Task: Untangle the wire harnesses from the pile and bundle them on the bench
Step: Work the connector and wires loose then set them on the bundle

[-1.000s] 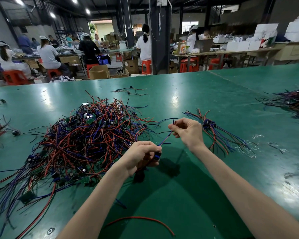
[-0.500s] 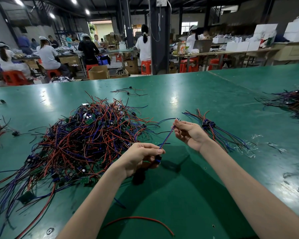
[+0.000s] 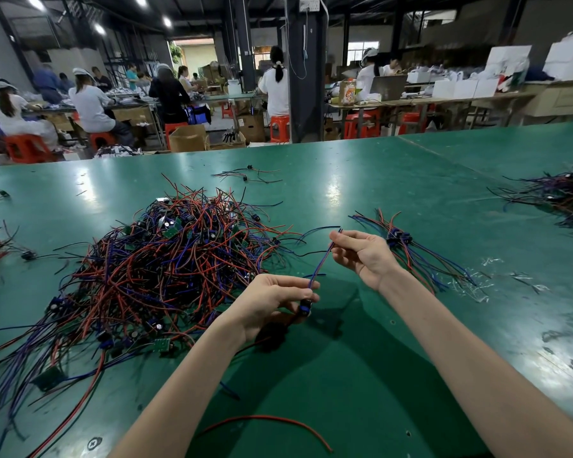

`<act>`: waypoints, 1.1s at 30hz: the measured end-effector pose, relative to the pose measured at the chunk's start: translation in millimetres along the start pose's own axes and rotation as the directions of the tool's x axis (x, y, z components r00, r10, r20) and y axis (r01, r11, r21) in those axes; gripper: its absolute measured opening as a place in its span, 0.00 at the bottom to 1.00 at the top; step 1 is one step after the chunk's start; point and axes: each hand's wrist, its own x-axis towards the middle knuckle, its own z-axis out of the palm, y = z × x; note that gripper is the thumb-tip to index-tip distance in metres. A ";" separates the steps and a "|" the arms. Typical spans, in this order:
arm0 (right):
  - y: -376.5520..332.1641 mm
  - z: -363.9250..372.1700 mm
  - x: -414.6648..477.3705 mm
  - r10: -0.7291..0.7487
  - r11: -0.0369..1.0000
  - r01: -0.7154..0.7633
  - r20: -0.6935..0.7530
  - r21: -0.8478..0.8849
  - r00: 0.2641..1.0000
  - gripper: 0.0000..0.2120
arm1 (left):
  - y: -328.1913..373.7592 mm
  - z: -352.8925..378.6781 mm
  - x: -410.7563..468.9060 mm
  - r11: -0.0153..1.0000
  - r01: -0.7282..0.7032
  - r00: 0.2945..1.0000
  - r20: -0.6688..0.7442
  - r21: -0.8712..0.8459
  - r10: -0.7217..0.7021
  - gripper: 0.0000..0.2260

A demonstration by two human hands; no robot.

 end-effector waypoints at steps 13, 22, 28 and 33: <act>-0.5 3.7 -2.9 -0.024 0.998 0.026 0.034 -0.061 0.999 0.05 | -1.1 2.2 -3.2 0.998 0.047 0.996 0.067 0.053 -0.050 0.05; -0.2 2.7 -1.7 -0.109 0.972 0.110 0.016 -0.210 0.994 0.04 | 0.3 -0.2 -3.5 0.999 0.037 0.997 0.063 0.024 -0.038 0.05; 9.4 1.4 2.4 -0.454 0.694 0.378 0.035 -0.613 0.891 0.06 | 4.6 -0.8 -3.6 1.000 0.007 1.000 -0.015 0.007 -0.007 0.04; 24.4 2.0 -2.2 -0.658 -0.162 0.635 0.562 -0.756 0.502 0.06 | 4.8 -0.7 -4.3 1.000 -0.008 1.000 -0.014 0.027 0.009 0.06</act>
